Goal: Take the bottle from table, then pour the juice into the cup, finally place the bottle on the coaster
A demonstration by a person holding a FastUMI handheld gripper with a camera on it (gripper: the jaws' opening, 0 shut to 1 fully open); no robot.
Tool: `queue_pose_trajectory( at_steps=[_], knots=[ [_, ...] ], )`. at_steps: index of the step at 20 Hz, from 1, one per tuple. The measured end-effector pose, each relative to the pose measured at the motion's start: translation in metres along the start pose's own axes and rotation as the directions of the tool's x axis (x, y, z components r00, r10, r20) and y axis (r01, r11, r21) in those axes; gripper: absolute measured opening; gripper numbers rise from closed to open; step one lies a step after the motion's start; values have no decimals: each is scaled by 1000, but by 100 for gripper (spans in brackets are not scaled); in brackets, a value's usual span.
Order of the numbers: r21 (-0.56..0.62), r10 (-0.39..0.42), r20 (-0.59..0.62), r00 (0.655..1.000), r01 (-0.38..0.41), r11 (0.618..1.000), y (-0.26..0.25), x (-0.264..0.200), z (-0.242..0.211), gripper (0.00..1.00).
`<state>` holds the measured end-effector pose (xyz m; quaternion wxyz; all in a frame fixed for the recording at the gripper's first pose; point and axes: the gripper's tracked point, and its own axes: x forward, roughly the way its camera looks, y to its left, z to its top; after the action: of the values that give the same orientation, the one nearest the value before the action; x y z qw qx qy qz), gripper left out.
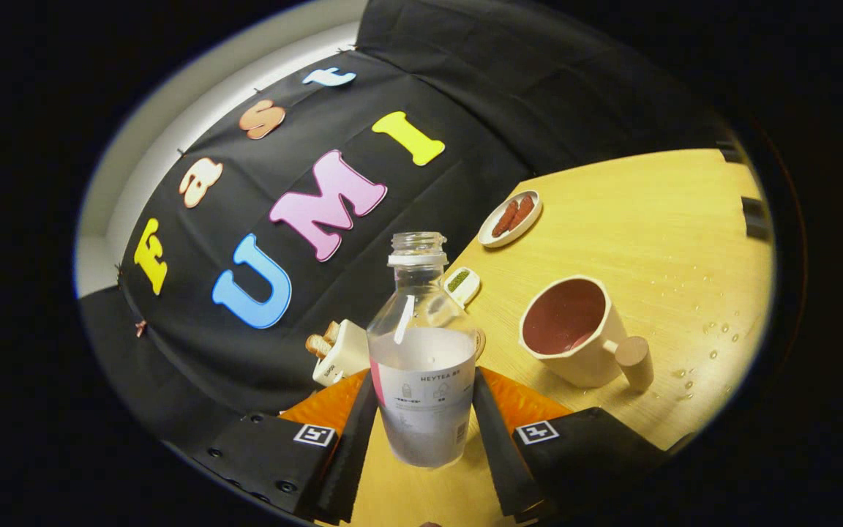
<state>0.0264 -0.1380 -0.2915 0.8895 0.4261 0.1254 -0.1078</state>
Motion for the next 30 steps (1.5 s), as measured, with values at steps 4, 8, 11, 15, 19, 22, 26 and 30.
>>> queue_pose_trajectory(
  at_steps=[4,8,11,15,19,22,26,30],
  knots=[
    [111,-3,-21,1000,5,994,-10,7,-2,74],
    [247,0,-38,999,10,969,-11,10,-10,74],
    [300,3,-30,1000,6,954,-10,12,-10,74],
    [371,15,-21,1000,-6,929,-7,12,-9,74],
    [424,15,-6,1000,-11,906,-9,13,-3,74],
    [438,0,-8,1000,3,899,-17,16,-4,74],
    [481,-9,-16,1000,16,877,-22,22,-4,74],
    [527,3,-33,999,15,850,-16,24,-11,74]
  ],
)
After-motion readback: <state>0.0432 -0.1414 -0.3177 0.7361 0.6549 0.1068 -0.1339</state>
